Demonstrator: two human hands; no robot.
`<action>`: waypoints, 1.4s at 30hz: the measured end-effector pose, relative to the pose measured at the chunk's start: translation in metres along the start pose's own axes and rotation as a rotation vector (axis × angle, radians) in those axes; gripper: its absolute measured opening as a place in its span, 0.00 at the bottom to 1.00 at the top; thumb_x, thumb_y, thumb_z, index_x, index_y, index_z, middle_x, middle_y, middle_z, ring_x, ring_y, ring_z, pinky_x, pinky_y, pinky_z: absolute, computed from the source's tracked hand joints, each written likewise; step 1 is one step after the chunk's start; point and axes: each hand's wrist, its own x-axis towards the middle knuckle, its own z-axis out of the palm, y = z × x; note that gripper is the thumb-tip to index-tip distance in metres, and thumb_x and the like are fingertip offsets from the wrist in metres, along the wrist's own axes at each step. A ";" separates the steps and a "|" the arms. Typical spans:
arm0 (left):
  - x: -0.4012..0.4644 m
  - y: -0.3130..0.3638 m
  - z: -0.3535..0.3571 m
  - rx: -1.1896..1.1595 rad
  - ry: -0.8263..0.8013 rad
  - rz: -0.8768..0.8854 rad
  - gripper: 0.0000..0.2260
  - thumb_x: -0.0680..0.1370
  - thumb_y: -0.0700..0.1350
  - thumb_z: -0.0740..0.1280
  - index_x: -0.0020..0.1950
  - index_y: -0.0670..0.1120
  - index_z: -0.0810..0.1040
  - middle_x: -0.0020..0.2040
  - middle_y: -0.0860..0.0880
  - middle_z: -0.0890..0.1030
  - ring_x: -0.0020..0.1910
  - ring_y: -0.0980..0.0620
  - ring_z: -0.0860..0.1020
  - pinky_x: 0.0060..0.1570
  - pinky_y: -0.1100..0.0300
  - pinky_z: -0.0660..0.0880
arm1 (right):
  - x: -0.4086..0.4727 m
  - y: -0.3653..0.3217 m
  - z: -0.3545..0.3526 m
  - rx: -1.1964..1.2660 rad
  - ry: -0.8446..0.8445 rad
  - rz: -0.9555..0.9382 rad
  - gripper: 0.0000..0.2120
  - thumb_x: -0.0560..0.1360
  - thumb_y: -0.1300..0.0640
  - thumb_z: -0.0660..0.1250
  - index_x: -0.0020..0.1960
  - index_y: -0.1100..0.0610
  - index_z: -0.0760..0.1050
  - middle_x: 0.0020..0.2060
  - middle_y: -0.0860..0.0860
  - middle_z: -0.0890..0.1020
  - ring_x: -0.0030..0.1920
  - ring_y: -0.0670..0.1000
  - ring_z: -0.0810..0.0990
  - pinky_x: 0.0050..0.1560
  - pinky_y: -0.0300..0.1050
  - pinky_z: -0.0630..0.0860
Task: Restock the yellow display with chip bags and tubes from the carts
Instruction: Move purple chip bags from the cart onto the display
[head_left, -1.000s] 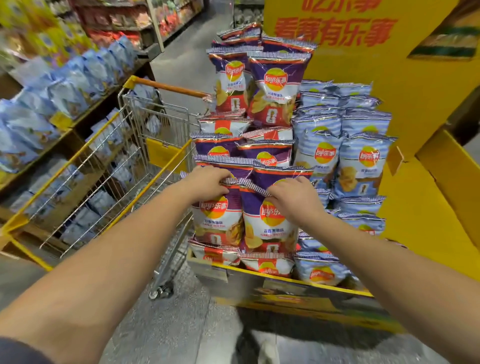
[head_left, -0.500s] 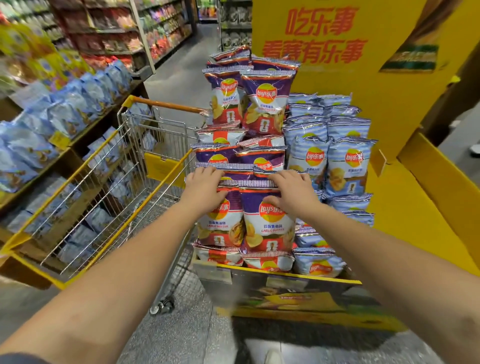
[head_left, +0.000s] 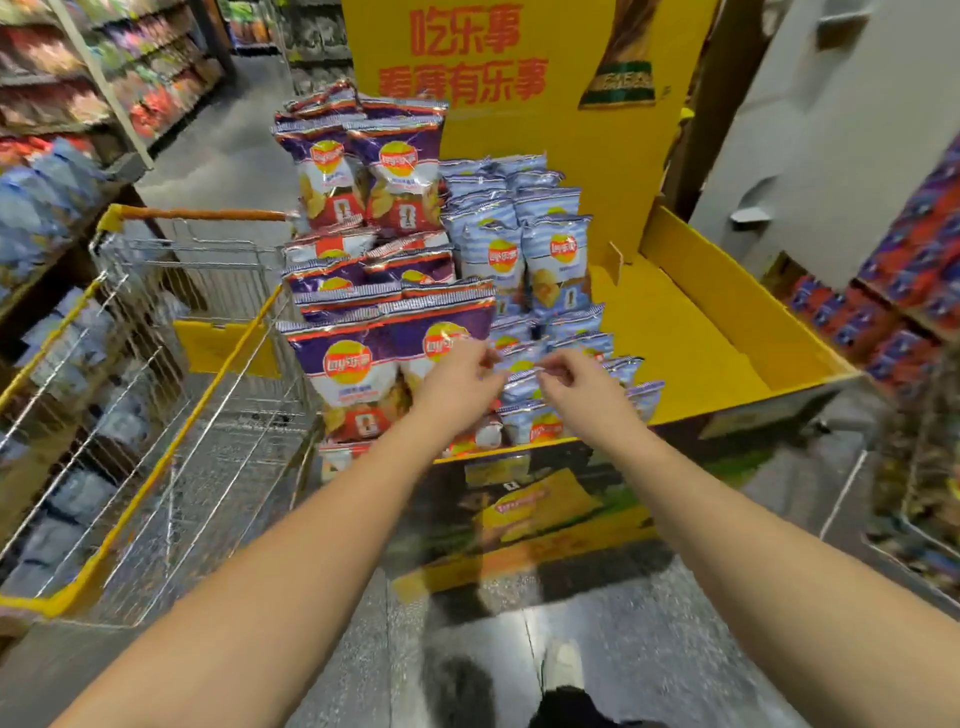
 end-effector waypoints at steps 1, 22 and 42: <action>-0.005 0.010 0.016 -0.016 -0.043 -0.003 0.09 0.79 0.47 0.66 0.56 0.45 0.77 0.53 0.46 0.79 0.53 0.46 0.77 0.50 0.56 0.71 | -0.016 0.013 -0.003 0.045 0.028 0.071 0.09 0.79 0.53 0.64 0.58 0.52 0.75 0.48 0.47 0.78 0.48 0.48 0.77 0.47 0.42 0.70; -0.186 0.371 0.399 -0.162 -0.761 0.315 0.08 0.80 0.46 0.64 0.56 0.45 0.77 0.48 0.51 0.77 0.47 0.53 0.74 0.39 0.64 0.62 | -0.393 0.333 -0.305 0.304 0.765 0.810 0.04 0.78 0.56 0.65 0.51 0.50 0.77 0.42 0.47 0.80 0.44 0.48 0.78 0.40 0.38 0.70; -0.183 0.657 0.672 0.105 -1.002 0.622 0.06 0.79 0.47 0.63 0.53 0.46 0.75 0.50 0.47 0.79 0.48 0.46 0.77 0.41 0.58 0.69 | -0.548 0.550 -0.560 0.105 0.825 1.162 0.09 0.79 0.55 0.63 0.58 0.54 0.74 0.42 0.50 0.80 0.36 0.50 0.77 0.36 0.42 0.73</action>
